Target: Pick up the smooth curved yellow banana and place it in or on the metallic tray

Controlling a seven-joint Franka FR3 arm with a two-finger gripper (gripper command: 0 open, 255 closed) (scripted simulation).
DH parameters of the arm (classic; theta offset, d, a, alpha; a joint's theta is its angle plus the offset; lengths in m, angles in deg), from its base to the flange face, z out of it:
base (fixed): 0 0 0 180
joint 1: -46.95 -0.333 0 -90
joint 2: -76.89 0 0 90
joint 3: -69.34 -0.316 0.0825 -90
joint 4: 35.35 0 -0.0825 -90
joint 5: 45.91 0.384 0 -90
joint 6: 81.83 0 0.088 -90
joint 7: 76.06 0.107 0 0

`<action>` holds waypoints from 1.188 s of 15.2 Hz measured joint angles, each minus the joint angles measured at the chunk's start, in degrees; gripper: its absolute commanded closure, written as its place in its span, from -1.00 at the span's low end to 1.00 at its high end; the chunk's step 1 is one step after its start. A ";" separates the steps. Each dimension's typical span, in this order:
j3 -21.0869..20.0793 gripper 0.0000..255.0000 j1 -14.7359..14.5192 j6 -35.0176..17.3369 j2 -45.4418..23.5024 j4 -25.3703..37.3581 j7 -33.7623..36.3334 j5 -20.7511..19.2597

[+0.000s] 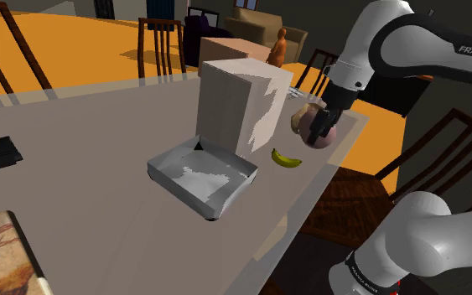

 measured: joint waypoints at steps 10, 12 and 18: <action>2.74 -1.00 -10.76 -20.33 -1.14 -10.44 -24.76 -3.05; 2.94 -1.00 -10.95 -22.14 -1.56 -11.62 -25.46 -3.16; 2.97 -1.00 -11.14 -26.38 -3.19 -14.15 -25.67 -3.09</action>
